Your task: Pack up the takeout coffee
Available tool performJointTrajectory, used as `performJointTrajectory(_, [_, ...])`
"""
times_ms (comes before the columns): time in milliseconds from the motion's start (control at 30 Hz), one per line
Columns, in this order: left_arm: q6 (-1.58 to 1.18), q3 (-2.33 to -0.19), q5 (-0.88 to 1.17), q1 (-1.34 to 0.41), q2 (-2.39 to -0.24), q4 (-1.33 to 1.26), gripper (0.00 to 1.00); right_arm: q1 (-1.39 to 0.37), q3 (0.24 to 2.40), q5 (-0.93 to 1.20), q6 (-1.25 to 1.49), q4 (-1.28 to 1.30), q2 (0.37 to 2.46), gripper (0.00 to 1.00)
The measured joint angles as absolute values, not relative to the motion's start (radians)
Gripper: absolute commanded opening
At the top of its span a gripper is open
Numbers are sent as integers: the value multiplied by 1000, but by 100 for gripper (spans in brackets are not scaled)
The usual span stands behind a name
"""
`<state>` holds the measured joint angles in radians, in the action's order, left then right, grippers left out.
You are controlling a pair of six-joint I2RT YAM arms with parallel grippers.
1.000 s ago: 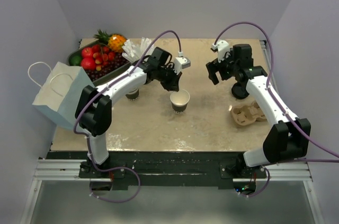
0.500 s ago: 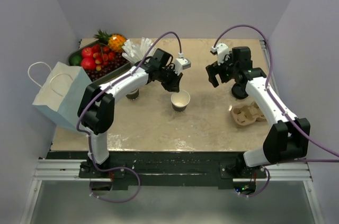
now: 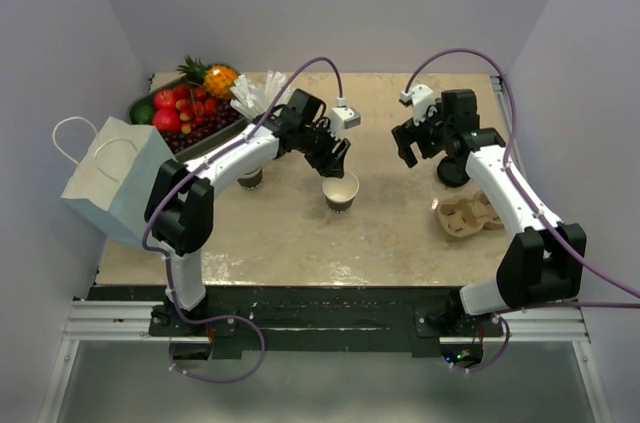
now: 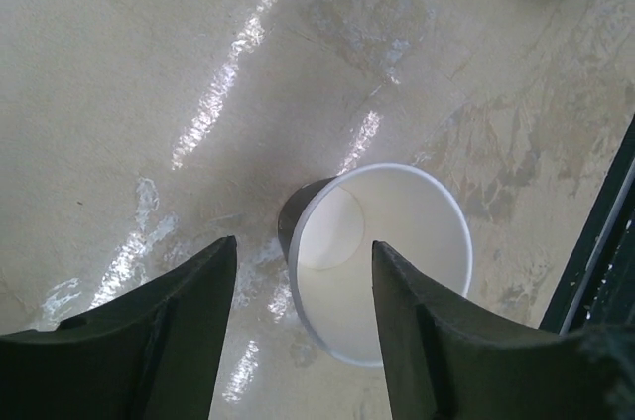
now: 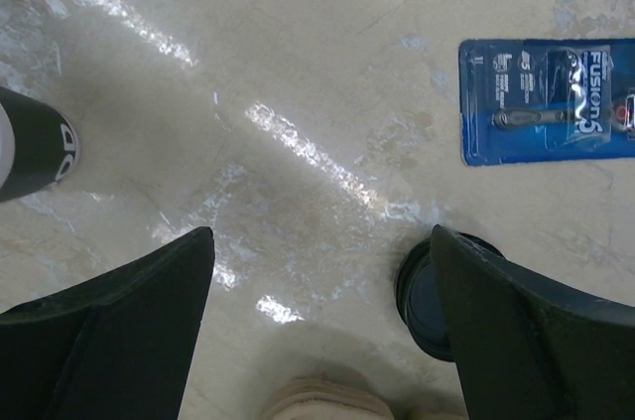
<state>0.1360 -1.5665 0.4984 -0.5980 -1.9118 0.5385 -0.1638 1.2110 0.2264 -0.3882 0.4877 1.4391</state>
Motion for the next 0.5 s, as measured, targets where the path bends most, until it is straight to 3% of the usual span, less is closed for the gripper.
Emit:
performJointTrajectory(200, [143, -1567, 498, -597, -1786, 532, 67, -104, 1214, 226, -530, 575, 1455, 85])
performJointTrajectory(367, [141, -1527, 504, -575, -1604, 472, 67, -49, 1231, 225, -727, 709, 1540, 70])
performJointTrajectory(500, [131, -1491, 510, -527, -1542, 435, 67, -34, 1231, 194, -843, 786, 1599, 67])
